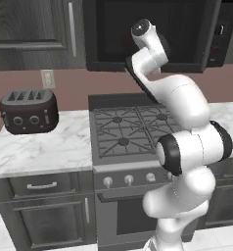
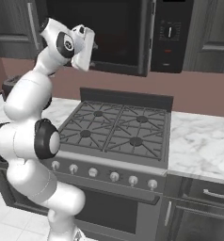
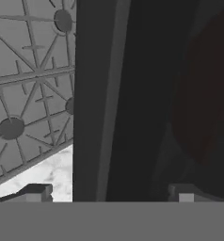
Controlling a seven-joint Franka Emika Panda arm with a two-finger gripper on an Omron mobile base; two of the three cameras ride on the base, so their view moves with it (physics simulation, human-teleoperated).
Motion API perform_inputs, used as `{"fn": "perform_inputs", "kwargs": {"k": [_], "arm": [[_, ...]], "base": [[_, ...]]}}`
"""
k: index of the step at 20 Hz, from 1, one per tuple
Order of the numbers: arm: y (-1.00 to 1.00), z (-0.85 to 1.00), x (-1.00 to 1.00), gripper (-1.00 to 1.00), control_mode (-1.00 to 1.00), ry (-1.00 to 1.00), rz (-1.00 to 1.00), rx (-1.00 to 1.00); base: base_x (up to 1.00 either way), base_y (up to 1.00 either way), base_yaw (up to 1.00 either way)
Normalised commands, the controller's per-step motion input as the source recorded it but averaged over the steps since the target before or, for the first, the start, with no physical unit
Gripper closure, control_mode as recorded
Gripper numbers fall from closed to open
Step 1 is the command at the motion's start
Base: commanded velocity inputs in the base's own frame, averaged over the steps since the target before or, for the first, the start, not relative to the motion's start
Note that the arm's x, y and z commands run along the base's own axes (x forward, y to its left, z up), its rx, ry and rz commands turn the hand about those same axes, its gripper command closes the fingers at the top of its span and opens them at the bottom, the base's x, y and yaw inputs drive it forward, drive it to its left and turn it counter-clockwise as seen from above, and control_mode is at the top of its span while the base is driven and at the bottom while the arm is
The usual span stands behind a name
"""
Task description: Pick the potato from the sink and place it in the bowl. Then pick the bowl and place it in the microwave. Then close the microwave door and press the start button.
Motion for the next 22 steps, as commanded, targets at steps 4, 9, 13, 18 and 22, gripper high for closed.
{"fn": "perform_inputs", "kwargs": {"k": [4, 9, 13, 18, 22], "arm": [[-0.76, 0.0, 0.08, -1.0, -1.0, -0.06, 0.32, 0.11], [-0.64, -0.06, 0.01, -1.0, -1.0, -0.06, 0.27, 0.09], [-0.38, -0.09, 0.16, -1.0, -1.0, -0.05, 0.21, 0.06], [-0.14, -0.12, -0.02, -1.0, -1.0, -0.04, 0.2, 0.06], [-0.01, -0.15, 0.29, -1.0, -1.0, -0.01, 0.19, 0.03]], "base": [[0.0, 0.0, 0.0], [0.0, 0.0, 0.0], [0.0, 0.0, 0.0], [0.0, 0.0, 0.0], [0.0, 0.0, 0.0]]}}
